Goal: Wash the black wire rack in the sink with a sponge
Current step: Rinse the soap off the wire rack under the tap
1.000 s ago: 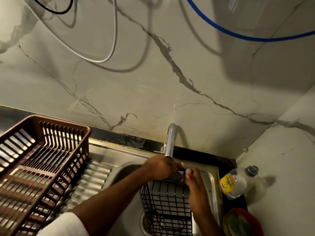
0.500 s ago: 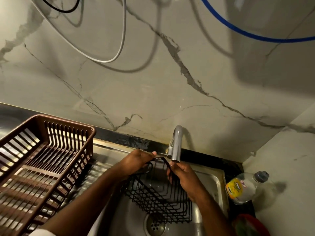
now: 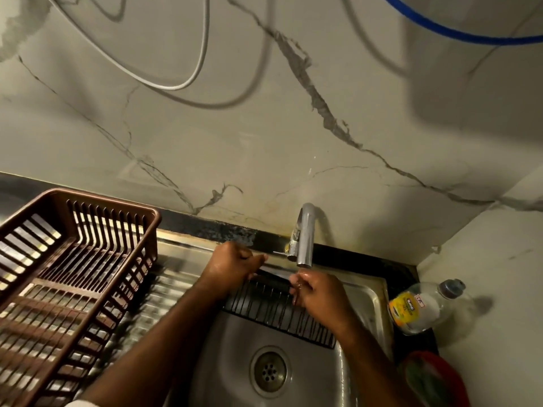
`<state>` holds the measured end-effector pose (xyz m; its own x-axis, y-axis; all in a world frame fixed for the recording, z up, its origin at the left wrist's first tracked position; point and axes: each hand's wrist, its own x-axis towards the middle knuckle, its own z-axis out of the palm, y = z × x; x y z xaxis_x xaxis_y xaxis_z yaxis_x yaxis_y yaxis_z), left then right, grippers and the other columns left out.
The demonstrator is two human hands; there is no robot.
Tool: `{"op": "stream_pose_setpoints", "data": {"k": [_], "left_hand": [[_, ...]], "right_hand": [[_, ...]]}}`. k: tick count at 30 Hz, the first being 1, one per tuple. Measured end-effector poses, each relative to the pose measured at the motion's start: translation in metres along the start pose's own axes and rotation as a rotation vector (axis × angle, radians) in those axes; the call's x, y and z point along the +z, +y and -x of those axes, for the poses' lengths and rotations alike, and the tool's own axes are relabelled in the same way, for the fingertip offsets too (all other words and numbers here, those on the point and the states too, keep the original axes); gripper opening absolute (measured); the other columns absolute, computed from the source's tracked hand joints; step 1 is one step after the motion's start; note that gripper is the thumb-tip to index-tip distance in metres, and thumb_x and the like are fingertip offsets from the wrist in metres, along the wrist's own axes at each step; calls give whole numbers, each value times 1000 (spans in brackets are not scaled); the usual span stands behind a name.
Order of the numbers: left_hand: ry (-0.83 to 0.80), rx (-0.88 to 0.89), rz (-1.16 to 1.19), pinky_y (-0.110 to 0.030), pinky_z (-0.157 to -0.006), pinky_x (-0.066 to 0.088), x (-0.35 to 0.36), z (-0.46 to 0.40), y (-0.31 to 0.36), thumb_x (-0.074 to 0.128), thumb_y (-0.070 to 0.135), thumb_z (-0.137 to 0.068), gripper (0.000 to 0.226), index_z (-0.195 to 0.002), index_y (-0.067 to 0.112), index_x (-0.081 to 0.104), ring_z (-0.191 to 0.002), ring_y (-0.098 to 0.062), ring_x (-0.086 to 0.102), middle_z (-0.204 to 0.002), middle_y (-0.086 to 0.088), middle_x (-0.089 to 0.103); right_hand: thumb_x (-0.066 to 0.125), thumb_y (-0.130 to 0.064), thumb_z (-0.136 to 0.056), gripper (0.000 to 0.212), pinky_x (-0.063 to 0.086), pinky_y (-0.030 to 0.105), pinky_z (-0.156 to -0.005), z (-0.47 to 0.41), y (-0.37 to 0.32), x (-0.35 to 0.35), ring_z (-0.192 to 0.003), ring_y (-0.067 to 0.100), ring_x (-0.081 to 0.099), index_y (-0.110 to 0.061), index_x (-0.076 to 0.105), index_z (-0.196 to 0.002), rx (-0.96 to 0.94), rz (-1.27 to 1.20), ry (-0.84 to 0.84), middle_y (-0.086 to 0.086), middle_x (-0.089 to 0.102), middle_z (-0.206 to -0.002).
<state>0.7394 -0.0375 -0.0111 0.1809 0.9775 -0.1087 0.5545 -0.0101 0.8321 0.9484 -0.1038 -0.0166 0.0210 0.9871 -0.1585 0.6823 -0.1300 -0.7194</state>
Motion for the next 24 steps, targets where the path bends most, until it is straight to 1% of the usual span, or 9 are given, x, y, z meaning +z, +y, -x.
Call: {"op": "stream_pose_setpoints", "data": {"k": [4,7,10,12,14,16,18,21,24], "left_hand": [[21,-142,183,-22,-42,36,-12,2,-20,71,41,-92,49,-70,-2,65,-41,-10,43,-54,-2,56],[18,-155,188,-27,-47,35,-10,3,-29,69,52,-88,57,-66,0,62,-44,-18,40,-53,-3,52],[4,11,-306,-25,-53,41,-3,6,-19,55,62,-94,54,-68,17,68,-54,-14,55,-59,4,57],[-52,137,-459,-22,-54,41,12,14,0,41,65,-98,52,-84,27,73,-69,-8,59,-72,7,60],[-109,135,-251,-22,-52,45,33,22,17,39,62,-99,52,-81,25,69,-58,-3,60,-62,9,59],[-34,-31,11,-15,-43,40,43,19,22,49,53,-100,49,-65,20,61,-39,0,51,-45,9,52],[1,-215,199,-13,-41,39,42,15,15,56,44,-100,46,-68,13,63,-38,1,51,-45,6,55],[2,-344,437,-36,-63,63,29,15,8,60,37,-100,35,-88,5,70,-61,-15,73,-66,-5,74],[23,-418,539,-50,-82,62,23,19,-5,60,37,-100,30,-93,8,68,-70,-23,75,-72,-7,77]], "right_hand": [[58,-34,-99,25,49,16,-58,6,20,-32,-61,-2,66,-33,66,-75,50,20,-9,-12,69,-65],[58,-37,-99,32,48,19,-58,8,20,-31,-53,0,61,-29,67,-70,50,39,2,-12,67,-59],[59,-38,-98,35,50,28,-55,2,5,-25,-49,1,59,-19,70,-70,48,6,76,-8,67,-60],[61,-40,-97,35,46,21,-51,-4,-12,-26,-50,-3,59,-17,71,-71,28,89,90,-11,65,-57],[64,-44,-93,31,44,19,-51,-9,-29,-26,-52,-2,62,-19,71,-76,53,67,74,-9,69,-62],[68,-48,-90,31,50,23,-54,-12,-37,-24,-54,3,66,-20,70,-78,76,-66,68,-5,72,-63],[69,-50,-88,35,53,27,-57,-11,-37,-22,-55,7,67,-17,72,-77,44,-197,60,-1,71,-63],[66,-34,-94,21,52,23,-60,-6,-26,-21,-62,10,66,-19,73,-81,3,-397,26,8,73,-73],[62,-23,-98,21,44,16,-55,-4,-13,-18,-56,-2,60,-23,68,-78,20,-320,31,-2,68,-65]]}}
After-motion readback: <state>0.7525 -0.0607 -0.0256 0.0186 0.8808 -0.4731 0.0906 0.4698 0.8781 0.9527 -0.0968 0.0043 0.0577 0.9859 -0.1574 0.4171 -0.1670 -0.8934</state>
